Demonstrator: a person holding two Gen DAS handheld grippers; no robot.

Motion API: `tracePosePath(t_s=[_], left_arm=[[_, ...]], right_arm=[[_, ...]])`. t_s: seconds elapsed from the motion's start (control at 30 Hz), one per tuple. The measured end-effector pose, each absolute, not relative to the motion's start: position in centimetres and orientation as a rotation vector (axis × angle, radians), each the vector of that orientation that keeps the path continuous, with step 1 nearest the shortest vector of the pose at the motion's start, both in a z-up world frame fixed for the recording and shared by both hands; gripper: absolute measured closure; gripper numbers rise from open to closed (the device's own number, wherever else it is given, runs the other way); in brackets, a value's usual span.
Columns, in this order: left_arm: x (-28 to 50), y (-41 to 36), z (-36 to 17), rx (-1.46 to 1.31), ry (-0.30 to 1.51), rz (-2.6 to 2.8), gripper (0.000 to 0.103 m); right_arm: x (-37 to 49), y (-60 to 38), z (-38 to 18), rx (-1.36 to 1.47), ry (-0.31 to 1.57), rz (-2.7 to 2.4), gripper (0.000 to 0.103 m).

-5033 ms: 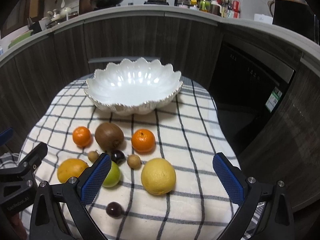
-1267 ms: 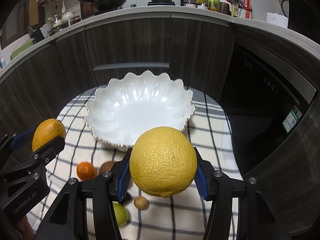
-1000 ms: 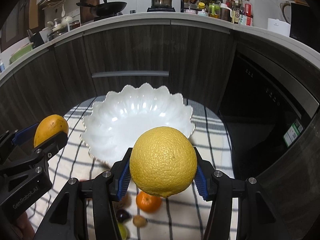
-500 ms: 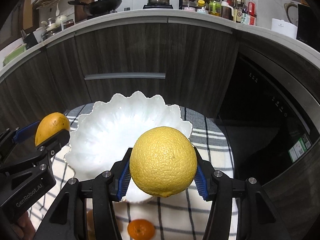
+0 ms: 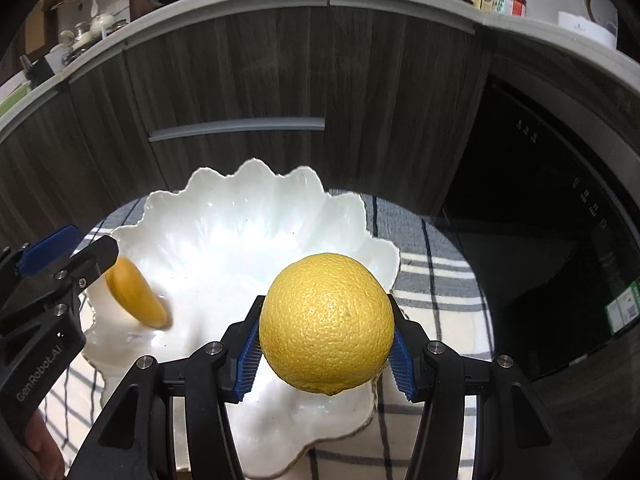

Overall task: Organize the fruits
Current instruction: 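Open the left gripper over the bowl while the right gripper releases the grapefruit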

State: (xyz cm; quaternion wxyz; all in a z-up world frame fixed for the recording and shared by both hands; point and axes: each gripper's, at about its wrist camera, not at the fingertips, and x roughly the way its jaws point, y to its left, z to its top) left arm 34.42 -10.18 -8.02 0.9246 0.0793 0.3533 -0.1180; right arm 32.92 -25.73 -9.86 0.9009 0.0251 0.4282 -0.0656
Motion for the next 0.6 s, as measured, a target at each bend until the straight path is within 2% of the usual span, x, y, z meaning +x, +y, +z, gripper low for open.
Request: tracePosePath(t_s=[0.07,0.17,0.23,0.3,0.37,0.47,0.6], left_arm=[[34.5,-10.2,-8.1,0.163,0.725,-0.228,0.052],[34.3,-10.0,-7.9,0.157,0.714,-0.207,0.028],[34.1,-9.7,-7.8,0.154,0.707,-0.2,0.026],[34.1,-9.4,-7.8,0.146,0.714,-0.194,0.025],[34.0,-9.1,-7.5,0.142,0.714,-0.179,0.02],[33.4,-8.8,-6.8,0.141,0.688,-0.162,0.012],[32.5,-8.7,-5.7,0.153,0.664,-0.157,0.012]], right_arm=[[33.2,-25.9,-10.3,0.064,0.897,-0.129,0.048],[33.1,-26.1,-10.4,0.079,0.904,-0.13,0.047],[33.0,-26.0,-10.0,0.068,0.885,-0.135,0.043],[32.9,-25.8,-9.4,0.044,0.86,-0.146,0.03],[32.7,-25.6,-8.7,0.024,0.835,-0.16,0.026],[32.4,-25.6,-7.9,0.012,0.817,-0.179,0.025],[31.7,-25.4,-7.1,0.017,0.807,-0.18,0.025]])
